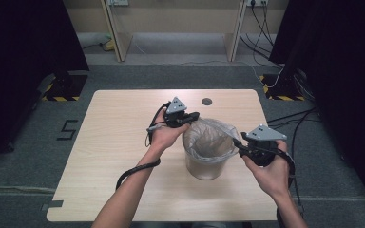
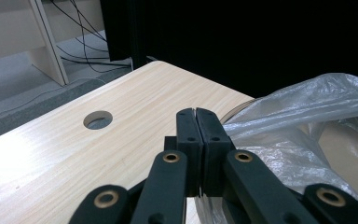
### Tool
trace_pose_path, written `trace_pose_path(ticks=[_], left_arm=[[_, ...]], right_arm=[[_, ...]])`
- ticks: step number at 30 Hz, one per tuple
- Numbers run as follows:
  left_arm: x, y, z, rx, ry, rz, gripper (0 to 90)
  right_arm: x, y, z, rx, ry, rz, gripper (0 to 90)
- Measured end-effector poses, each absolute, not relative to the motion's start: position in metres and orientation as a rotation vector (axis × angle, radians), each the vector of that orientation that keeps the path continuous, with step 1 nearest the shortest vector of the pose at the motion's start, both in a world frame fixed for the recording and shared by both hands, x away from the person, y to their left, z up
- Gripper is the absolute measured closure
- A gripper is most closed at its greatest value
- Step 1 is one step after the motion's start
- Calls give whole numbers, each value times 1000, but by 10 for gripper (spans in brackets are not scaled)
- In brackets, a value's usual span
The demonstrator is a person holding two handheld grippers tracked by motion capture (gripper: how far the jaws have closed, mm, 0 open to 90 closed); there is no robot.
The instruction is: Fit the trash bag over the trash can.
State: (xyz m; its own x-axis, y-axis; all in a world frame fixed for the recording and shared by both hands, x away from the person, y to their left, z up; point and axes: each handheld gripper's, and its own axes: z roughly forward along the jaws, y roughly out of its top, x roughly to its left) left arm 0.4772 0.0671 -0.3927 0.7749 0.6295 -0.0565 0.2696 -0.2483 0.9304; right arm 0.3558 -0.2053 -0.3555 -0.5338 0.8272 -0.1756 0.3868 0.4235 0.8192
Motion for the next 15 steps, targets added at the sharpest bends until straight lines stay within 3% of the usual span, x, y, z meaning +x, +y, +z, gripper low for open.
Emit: trace_pose_path(ticks=[4, 8, 11, 15], left_arm=[[478, 66, -392, 1840, 690, 404, 879], [478, 65, -392, 1836, 684, 405, 868], [478, 67, -390, 1827, 668, 402, 804], [475, 74, -384, 1808, 644, 392, 741]], right_arm=[[360, -199, -352, 992, 2109, 1006, 626], [372, -197, -360, 994, 2134, 978, 779], [377, -198, -365, 1021, 2124, 968, 841], [379, -199, -369, 1047, 2096, 960, 857]])
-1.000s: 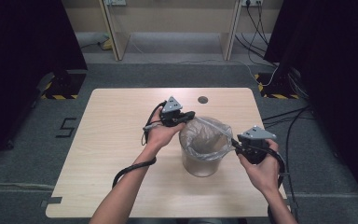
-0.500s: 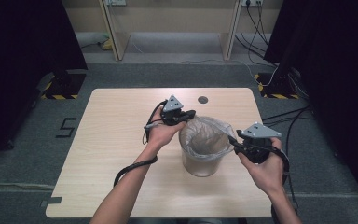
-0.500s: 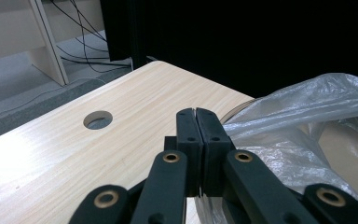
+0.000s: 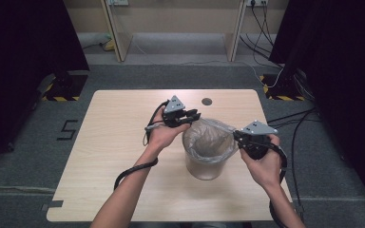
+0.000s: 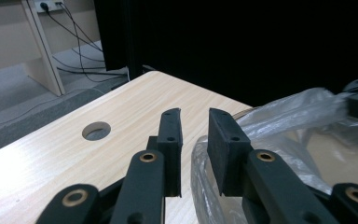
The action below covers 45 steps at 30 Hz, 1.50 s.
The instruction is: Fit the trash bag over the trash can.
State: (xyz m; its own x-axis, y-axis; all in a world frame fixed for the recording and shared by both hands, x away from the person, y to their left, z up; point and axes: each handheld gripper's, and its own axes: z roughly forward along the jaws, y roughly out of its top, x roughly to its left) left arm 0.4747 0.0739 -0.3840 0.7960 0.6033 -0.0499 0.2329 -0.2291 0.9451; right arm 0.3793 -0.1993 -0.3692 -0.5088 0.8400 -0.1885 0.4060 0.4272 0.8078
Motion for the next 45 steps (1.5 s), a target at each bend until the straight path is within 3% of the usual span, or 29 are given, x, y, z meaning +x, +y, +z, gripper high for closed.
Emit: trace_pose_path(ticks=[8, 21, 30, 38, 45], left_arm=[[475, 78, -381, 1861, 568, 332, 729], [483, 73, -390, 1898, 570, 262, 848], [484, 72, -390, 1893, 594, 279, 895], [484, 71, -390, 1886, 607, 317, 896], [484, 70, -390, 1888, 613, 327, 896]], right_arm=[[382, -200, -372, 1077, 2073, 944, 841], [391, -200, -374, 1093, 2072, 944, 825], [396, -202, -375, 1119, 2063, 942, 768], [397, -201, -377, 1112, 2074, 939, 819], [398, -201, -380, 1114, 2075, 921, 800]])
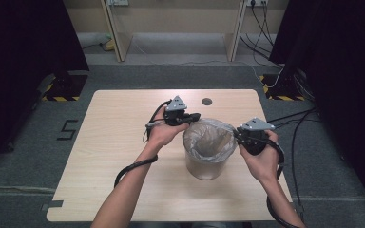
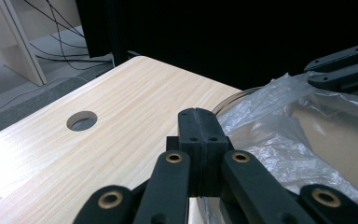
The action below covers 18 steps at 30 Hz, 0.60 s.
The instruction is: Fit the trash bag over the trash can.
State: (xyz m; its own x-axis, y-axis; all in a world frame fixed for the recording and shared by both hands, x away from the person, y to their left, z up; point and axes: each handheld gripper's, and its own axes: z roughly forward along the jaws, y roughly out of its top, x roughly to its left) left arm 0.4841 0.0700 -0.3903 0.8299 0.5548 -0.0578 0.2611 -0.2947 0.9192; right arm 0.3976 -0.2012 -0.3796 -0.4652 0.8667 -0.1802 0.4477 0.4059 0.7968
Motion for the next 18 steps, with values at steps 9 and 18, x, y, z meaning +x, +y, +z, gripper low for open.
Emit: trace_pose_path(ticks=[9, 18], left_arm=[[483, 68, -390, 1882, 614, 331, 896], [483, 70, -388, 1867, 621, 349, 895]], right_arm=[[390, -203, -363, 1086, 2037, 967, 650], [398, -192, -354, 1022, 2079, 1032, 567]])
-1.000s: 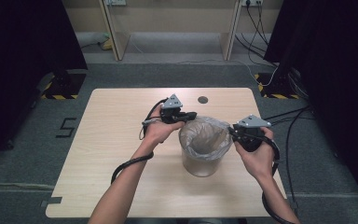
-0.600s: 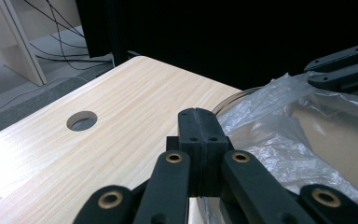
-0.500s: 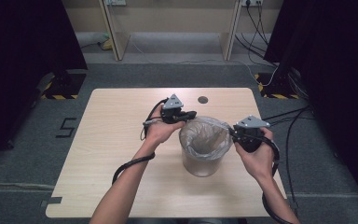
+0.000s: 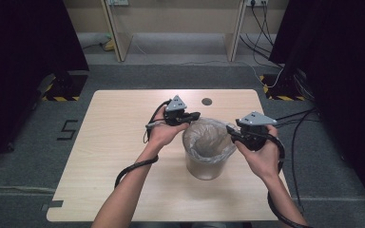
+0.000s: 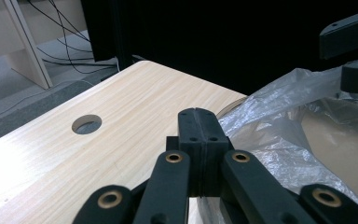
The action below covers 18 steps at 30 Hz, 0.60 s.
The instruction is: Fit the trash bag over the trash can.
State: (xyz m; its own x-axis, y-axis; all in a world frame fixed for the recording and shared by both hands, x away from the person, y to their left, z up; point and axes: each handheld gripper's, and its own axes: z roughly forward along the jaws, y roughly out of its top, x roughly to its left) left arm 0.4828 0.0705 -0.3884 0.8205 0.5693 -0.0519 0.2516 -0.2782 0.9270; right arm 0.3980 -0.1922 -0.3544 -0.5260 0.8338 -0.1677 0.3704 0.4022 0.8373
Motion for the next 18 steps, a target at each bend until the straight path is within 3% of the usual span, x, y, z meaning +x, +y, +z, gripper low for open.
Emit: trace_pose_path(ticks=[9, 18], left_arm=[[482, 75, -386, 1850, 611, 370, 853], [480, 72, -386, 1858, 569, 344, 755]], right_arm=[[410, -184, -355, 986, 2121, 1020, 571], [418, -185, -357, 990, 2125, 1002, 753]])
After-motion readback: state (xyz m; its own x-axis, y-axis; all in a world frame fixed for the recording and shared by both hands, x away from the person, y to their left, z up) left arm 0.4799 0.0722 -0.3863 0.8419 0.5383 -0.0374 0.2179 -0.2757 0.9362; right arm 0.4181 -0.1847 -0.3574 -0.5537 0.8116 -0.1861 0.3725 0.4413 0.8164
